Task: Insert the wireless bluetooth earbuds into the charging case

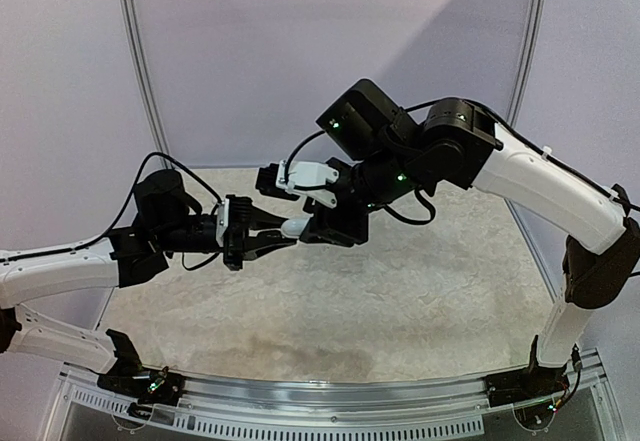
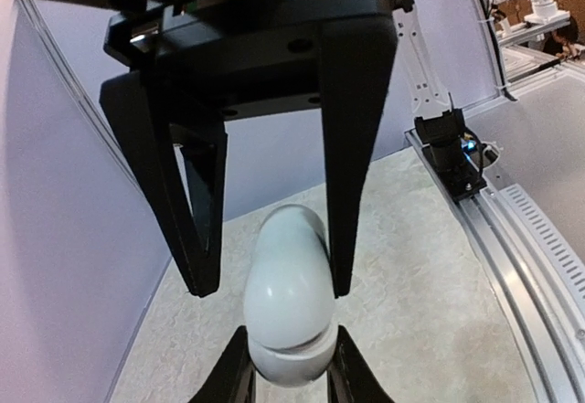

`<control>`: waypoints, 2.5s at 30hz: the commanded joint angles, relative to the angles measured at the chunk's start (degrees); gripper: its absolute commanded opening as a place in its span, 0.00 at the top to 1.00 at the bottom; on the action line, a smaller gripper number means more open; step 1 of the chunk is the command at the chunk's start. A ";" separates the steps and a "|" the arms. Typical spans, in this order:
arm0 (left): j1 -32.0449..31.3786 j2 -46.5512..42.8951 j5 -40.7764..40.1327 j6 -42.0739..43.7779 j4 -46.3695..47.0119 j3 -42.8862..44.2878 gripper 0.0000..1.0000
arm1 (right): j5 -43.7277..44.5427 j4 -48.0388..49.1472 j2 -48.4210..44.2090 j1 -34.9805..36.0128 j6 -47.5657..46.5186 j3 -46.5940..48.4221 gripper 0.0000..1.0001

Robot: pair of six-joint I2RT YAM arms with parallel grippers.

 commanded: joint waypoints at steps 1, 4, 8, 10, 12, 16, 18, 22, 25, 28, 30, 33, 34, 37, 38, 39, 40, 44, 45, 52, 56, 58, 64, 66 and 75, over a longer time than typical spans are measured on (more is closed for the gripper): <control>-1.20 -0.95 -0.58 6.74 -6.95 -1.51 1.00 | -0.10 3.84 -1.60 -0.85 1.42 0.06 0.50; -1.20 -1.32 -0.43 6.93 -7.29 -1.76 1.00 | -0.87 3.87 -1.44 -1.00 1.58 -0.22 0.50; -1.18 -1.36 0.29 7.40 -7.16 -2.12 1.00 | -1.65 4.10 -1.10 -1.48 1.78 -0.43 0.50; -1.13 -1.48 0.40 7.37 -7.03 -2.21 1.00 | -1.77 3.79 -0.89 -1.84 1.86 -0.54 0.50; -1.12 -1.62 1.03 6.69 -6.44 -2.37 1.00 | -1.69 3.17 -0.41 -2.07 1.91 -0.59 0.50; -0.90 -1.19 2.09 2.75 -5.95 -2.61 1.00 | -1.94 3.39 0.09 -3.20 2.72 -0.54 0.50; -0.64 -0.93 2.24 0.14 -5.61 -2.85 1.00 | -4.41 3.67 0.26 -4.37 3.45 -0.55 0.50; -0.33 -0.41 2.37 -2.83 -4.14 -3.10 1.00 | -6.58 4.32 0.86 -6.20 3.77 -0.61 0.50; -0.01 0.14 1.21 -6.74 -2.64 -3.10 1.00 | -7.68 4.51 1.10 -6.67 3.17 -0.60 0.49; 0.40 0.99 -0.75 -12.94 -0.48 -2.94 1.00 | -9.86 4.70 1.36 -6.94 2.47 -0.65 0.48; 0.62 1.75 -1.92 -16.99 0.67 -2.88 1.00 | -11.01 5.00 1.75 -7.28 2.10 -0.65 0.47; 0.80 2.66 -3.64 -19.87 2.15 -2.86 1.00 | -11.98 5.93 2.33 -7.84 1.89 -0.53 0.47; 0.89 3.06 -3.92 -20.50 2.57 -2.77 1.00 | -12.49 6.63 2.38 -8.03 1.81 -0.50 0.47; 1.32 4.55 -4.57 -22.88 3.84 -2.43 1.00 | -14.86 9.03 2.18 -8.93 1.78 -0.20 0.46; 1.61 5.06 -4.90 -23.78 4.44 -2.21 1.00 | -15.72 9.68 2.14 -9.26 1.82 -0.10 0.46; 1.83 5.56 -5.10 -24.57 4.97 -2.01 1.00 | -16.40 10.33 1.99 -9.67 1.90 -0.01 0.46; 2.10 6.04 -5.25 -25.40 5.44 -1.77 1.00 | -17.23 10.78 1.89 -10.12 2.02 -0.02 0.46; 3.27 7.74 -5.48 -28.34 7.53 -0.86 1.00 | -20.16 13.26 0.96 -12.05 3.00 0.01 0.46; 3.66 8.21 -5.63 -29.09 7.99 -0.63 1.00 | -20.85 14.30 0.80 -12.70 3.58 -0.04 0.45; 7.10 10.37 -7.83 -32.69 9.49 0.53 1.00 | -16.74 27.72 0.65 -21.39 17.60 -3.68 0.41; 9.04 10.76 -9.28 -32.79 9.29 0.43 1.00 | -7.78 30.77 4.63 -27.22 29.17 -4.99 0.42; 10.18 10.56 -9.95 -32.63 8.96 0.21 1.00 | -3.76 30.82 8.50 -28.16 32.32 -4.04 0.43; 13.17 9.48 -10.88 -32.00 7.82 -0.91 1.00 | 4.03 26.59 21.78 -28.34 37.71 4.75 0.44; 13.89 9.16 -10.88 -31.92 7.74 -1.30 1.00 | 5.04 25.93 26.52 -28.39 39.05 7.58 0.46; 15.73 9.48 -10.36 -31.45 8.42 -1.86 1.00 | 5.29 31.27 40.63 -28.03 40.80 10.99 0.28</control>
